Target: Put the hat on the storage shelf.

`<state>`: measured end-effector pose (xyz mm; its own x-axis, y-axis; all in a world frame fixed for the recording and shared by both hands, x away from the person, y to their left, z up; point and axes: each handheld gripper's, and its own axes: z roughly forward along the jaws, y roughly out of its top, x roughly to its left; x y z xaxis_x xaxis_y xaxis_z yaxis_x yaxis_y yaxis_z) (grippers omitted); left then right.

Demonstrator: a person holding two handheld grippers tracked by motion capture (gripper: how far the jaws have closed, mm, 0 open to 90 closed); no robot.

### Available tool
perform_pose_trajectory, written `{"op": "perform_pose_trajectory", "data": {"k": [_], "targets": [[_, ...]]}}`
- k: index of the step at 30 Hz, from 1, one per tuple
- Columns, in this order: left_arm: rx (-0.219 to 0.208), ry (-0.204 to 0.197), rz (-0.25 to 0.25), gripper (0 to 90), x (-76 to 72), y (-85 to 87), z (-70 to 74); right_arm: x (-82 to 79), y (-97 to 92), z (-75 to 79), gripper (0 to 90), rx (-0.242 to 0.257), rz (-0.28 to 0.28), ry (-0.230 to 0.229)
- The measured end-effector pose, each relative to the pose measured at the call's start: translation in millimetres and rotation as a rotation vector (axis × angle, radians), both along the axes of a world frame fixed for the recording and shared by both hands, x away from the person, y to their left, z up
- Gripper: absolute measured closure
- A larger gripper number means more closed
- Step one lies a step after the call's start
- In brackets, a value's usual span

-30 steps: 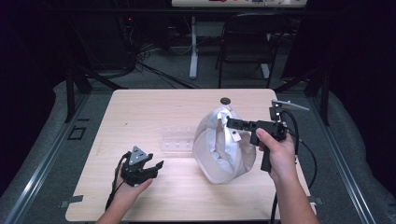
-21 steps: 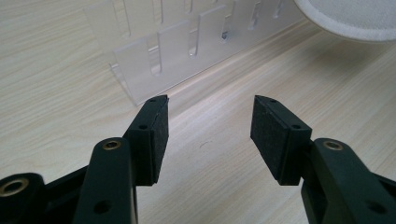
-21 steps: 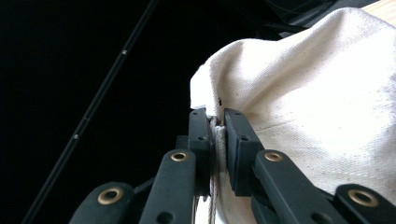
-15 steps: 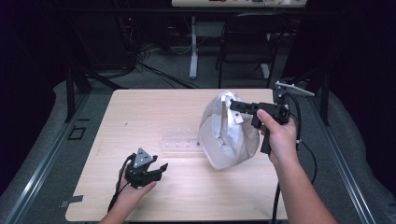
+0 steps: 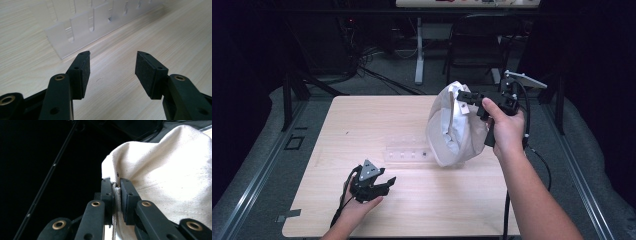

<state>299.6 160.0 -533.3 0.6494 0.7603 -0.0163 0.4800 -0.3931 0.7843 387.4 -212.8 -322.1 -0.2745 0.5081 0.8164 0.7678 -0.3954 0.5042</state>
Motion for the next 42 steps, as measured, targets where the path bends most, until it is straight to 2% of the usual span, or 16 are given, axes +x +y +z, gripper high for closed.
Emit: {"op": "perform_pose_trajectory", "data": {"k": [3,5,11,17,23,25,29,34,36,40,42], "targets": [[-0.023,0.002,-0.007,44.8,0.7,-5.0,2.7,5.0,4.0,2.6,82.3,-0.019,-0.006,0.005],[-0.037,-0.01,-0.012,43.9,1.7,-9.4,6.8,8.3,8.2,4.8,82.4,-0.029,-0.013,0.008],[-0.044,-0.042,-0.022,41.5,6.0,-26.2,17.5,15.7,18.8,7.1,82.4,-0.03,-0.032,0.014],[-0.072,-0.048,-0.038,41.4,16.3,-48.5,24.7,22.4,27.8,5.5,82.3,-0.025,-0.053,0.023],[-0.07,-0.066,-0.054,41.4,23.0,-68.8,29.6,26.3,35.6,1.6,82.3,-0.012,-0.087,0.018],[-0.07,-0.068,-0.063,41.4,25.5,-74.0,30.6,26.6,35.7,0.0,82.3,-0.02,-0.082,0.014],[-0.029,-0.086,-0.07,42.6,31.0,-90.9,30.7,27.5,37.6,-2.2,82.3,-0.024,-0.099,0.015],[-0.006,-0.094,-0.079,44.2,35.7,-106.1,29.4,27.9,36.6,-7.0,82.3,-0.033,-0.1,0.022],[-0.012,-0.106,-0.08,43.8,36.4,-111.6,28.8,28.3,36.2,-8.1,82.3,-0.018,-0.101,0.024],[0.019,-0.149,-0.084,44.2,35.7,-123.1,29.9,28.1,35.8,-9.9,82.2,-0.03,-0.09,0.031],[0.034,-0.155,-0.081,50.5,36.7,-126.5,29.7,27.3,36.1,-9.4,82.2,-0.027,-0.092,0.025]]}}
